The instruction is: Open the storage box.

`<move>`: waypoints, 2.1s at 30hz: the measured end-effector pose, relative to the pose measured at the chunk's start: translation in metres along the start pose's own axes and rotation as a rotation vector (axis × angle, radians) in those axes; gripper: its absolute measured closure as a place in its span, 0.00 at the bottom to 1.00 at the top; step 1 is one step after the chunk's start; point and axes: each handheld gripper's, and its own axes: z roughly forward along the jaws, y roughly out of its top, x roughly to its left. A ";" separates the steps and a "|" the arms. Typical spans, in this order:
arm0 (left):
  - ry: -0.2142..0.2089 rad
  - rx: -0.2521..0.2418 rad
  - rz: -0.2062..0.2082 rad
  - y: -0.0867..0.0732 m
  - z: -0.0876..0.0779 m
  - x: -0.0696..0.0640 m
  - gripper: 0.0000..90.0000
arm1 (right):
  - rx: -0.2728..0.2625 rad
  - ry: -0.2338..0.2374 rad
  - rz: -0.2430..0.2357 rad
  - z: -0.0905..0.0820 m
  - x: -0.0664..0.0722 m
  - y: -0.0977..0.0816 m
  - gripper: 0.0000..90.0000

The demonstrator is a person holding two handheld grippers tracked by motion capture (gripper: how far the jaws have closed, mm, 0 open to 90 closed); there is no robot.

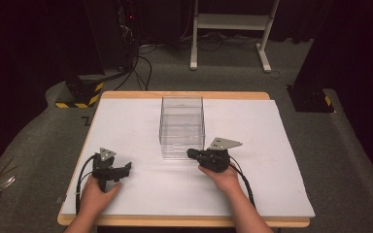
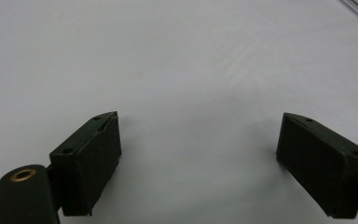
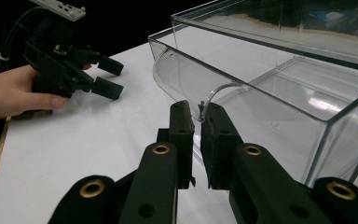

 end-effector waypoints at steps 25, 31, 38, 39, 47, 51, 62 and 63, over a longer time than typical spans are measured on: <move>-0.002 0.002 0.001 0.000 0.000 0.000 0.16 | 0.028 0.038 -0.023 -0.017 0.028 -0.010 0.94; -0.001 0.002 0.000 0.000 0.000 0.000 0.16 | 0.027 0.047 -0.029 -0.022 0.037 -0.014 0.94; -0.001 0.002 0.000 0.000 0.000 0.000 0.16 | 0.045 0.061 -0.045 -0.028 0.049 -0.017 0.94; -0.001 0.002 0.000 0.000 0.000 0.000 0.16 | 0.045 0.061 -0.045 -0.028 0.049 -0.017 0.94; -0.001 0.002 0.000 0.000 0.000 0.000 0.16 | 0.055 0.080 -0.060 -0.035 0.059 -0.023 0.95; -0.001 0.002 0.000 0.000 0.000 0.000 0.16 | 0.058 0.081 -0.059 -0.038 0.061 -0.026 0.94; -0.001 0.002 0.000 0.000 0.000 0.000 0.16 | 0.052 0.090 -0.065 -0.044 0.062 -0.031 0.94; -0.002 0.003 0.001 0.000 0.000 0.000 0.16 | 0.052 0.090 -0.064 -0.044 0.063 -0.032 0.94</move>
